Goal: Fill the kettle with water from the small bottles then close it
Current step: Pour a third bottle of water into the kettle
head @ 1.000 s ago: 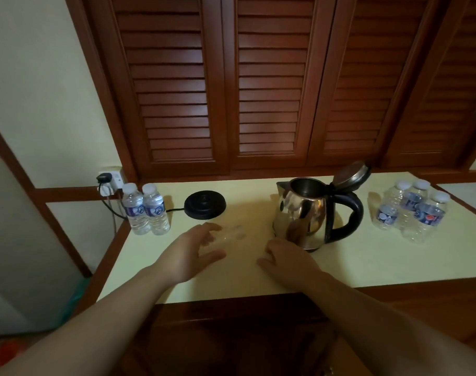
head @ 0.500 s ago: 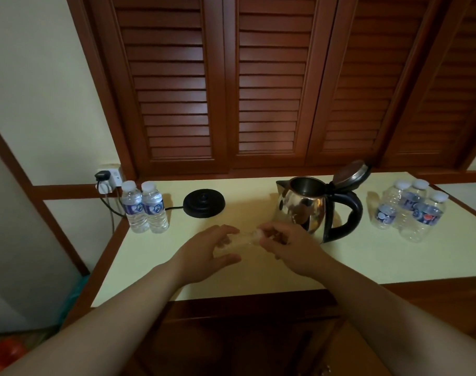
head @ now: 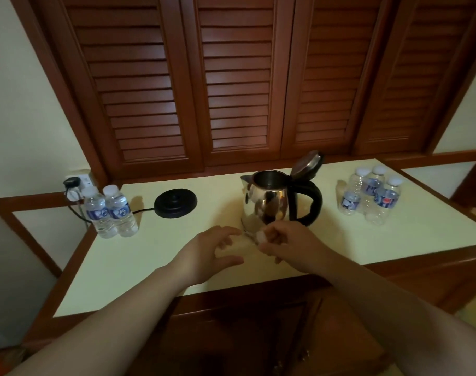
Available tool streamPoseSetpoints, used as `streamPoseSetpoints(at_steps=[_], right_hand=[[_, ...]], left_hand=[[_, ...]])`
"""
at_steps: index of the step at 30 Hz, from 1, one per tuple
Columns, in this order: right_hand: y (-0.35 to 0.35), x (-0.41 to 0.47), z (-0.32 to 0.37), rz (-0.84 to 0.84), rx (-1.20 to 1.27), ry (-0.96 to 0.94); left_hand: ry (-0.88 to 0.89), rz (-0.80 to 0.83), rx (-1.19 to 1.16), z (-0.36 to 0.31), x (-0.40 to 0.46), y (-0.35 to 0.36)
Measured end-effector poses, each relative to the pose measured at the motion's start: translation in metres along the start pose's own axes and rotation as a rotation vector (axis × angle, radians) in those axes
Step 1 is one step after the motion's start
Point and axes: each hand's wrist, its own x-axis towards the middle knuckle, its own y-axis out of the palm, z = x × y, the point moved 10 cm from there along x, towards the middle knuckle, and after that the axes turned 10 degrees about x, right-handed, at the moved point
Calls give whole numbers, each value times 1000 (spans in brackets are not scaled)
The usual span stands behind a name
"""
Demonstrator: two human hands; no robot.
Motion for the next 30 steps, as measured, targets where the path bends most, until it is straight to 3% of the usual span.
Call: streamPoseSetpoints(at_steps=[6, 13, 24, 30], right_hand=[[-46, -26, -4, -101, -147, -17], [-112, -49, -24, -166, 43, -26], [-287, -75, -43, -503, -198, -60], [-311, -45, -42, -421, -388, -63]], left_hand=[[96, -69, -29, -58, 15, 11], [70, -96, -79, -117, 48, 40], [19, 81, 58, -163, 106, 137], [-32, 15, 116, -161, 110, 164]])
